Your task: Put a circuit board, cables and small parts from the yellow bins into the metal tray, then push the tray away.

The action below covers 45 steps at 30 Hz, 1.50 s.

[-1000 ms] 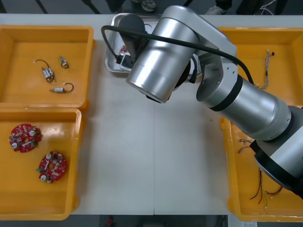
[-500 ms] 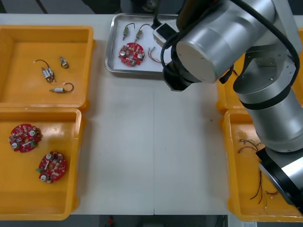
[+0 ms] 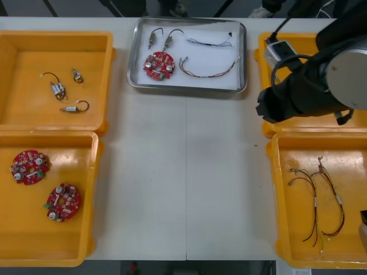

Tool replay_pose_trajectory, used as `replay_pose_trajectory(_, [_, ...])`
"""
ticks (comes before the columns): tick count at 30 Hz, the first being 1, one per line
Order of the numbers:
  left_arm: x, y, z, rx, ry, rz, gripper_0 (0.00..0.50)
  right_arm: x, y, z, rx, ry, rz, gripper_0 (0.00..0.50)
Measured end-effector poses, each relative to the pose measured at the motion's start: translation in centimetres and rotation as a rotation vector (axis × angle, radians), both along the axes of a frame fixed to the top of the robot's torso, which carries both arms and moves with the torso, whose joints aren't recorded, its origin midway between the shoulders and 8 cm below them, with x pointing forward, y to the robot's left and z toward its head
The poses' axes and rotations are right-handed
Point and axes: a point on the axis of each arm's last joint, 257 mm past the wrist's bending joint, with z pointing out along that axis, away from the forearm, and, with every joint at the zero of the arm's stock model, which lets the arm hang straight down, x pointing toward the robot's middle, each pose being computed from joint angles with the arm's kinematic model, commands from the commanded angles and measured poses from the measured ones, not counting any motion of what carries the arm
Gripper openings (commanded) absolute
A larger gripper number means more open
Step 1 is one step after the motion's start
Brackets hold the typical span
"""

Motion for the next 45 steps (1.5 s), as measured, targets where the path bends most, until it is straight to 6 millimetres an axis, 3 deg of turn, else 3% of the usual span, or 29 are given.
replay_pose_trajectory(7, [0.0, 0.0, 0.0, 0.0, 0.0, 0.0, 0.5, -1.9, -7.4, -1.6, 0.064, 0.059, -0.137, 0.5])
replay_pose_trajectory(14, [0.0, 0.0, 0.0, 0.0, 0.0, 0.0, 0.5, -4.1, -12.2, -2.5, 0.071, 0.079, -0.223, 0.5])
replay_pose_trajectory(19, [0.0, 0.0, 0.0, 0.0, 0.0, 0.0, 0.5, -5.4, -14.4, -2.4, 0.073, 0.062, -0.275, 0.5])
replay_pose_trajectory(29, [0.0, 0.0, 0.0, 0.0, 0.001, 0.0, 0.5, -7.1, -17.2, -3.5, 0.068, 0.085, -0.343, 0.5])
replay_pose_trajectory(45, [0.0, 0.0, 0.0, 0.0, 0.001, 0.0, 0.5, -8.1, -17.9, -4.7, 0.058, 0.117, -0.356, 0.5])
